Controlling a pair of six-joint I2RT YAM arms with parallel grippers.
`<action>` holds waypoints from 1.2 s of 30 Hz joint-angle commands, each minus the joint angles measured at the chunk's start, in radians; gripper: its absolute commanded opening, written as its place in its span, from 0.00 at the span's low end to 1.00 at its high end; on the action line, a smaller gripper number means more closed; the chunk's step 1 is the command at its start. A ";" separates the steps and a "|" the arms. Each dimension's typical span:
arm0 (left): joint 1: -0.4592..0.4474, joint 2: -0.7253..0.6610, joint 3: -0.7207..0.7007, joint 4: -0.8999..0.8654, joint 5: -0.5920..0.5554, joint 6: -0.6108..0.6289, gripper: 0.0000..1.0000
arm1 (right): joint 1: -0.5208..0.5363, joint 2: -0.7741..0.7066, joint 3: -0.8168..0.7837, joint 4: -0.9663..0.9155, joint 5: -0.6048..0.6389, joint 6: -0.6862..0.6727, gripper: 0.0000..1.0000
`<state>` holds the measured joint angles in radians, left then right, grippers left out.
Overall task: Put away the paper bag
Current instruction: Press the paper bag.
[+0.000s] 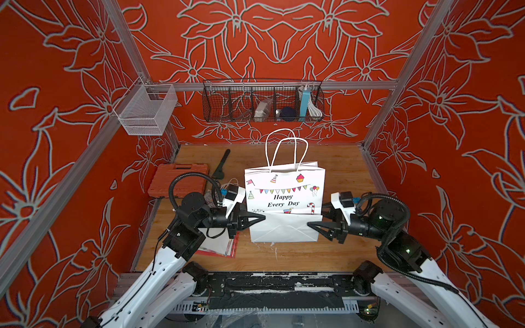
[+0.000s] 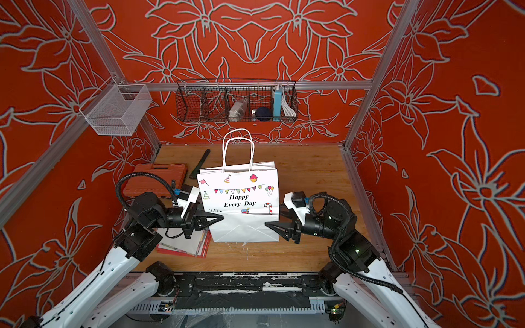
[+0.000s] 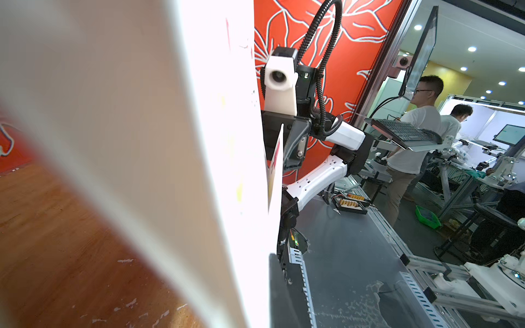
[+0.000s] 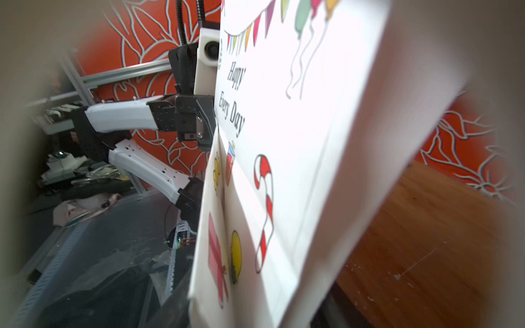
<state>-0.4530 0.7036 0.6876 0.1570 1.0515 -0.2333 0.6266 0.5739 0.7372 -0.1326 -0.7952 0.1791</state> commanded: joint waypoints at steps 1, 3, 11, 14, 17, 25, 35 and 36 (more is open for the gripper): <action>-0.010 0.004 -0.002 0.068 -0.017 -0.026 0.00 | -0.001 0.001 -0.015 0.176 -0.032 0.080 0.30; -0.013 0.004 -0.003 0.072 -0.023 -0.033 0.00 | -0.002 0.004 -0.013 0.182 -0.020 0.085 0.07; -0.016 -0.004 0.012 0.071 -0.123 -0.062 0.47 | -0.002 -0.042 -0.025 0.078 -0.010 0.061 0.00; -0.016 -0.007 0.029 0.090 -0.168 -0.087 0.50 | -0.002 -0.076 -0.030 0.016 -0.026 0.037 0.00; -0.016 -0.003 0.044 0.142 -0.174 -0.131 0.41 | -0.002 -0.105 -0.033 -0.035 -0.047 0.027 0.00; -0.016 0.031 0.067 0.232 -0.153 -0.220 0.04 | -0.002 -0.120 -0.032 -0.101 -0.082 0.004 0.00; -0.016 0.018 0.087 0.250 -0.182 -0.241 0.26 | -0.002 -0.121 -0.034 -0.140 -0.081 -0.012 0.00; -0.016 0.016 0.088 0.255 -0.182 -0.239 0.21 | -0.002 -0.121 -0.036 -0.144 -0.079 -0.013 0.00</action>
<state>-0.4664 0.7345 0.7437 0.3553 0.8787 -0.4702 0.6262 0.4603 0.7128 -0.2573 -0.8547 0.1886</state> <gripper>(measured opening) 0.232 0.051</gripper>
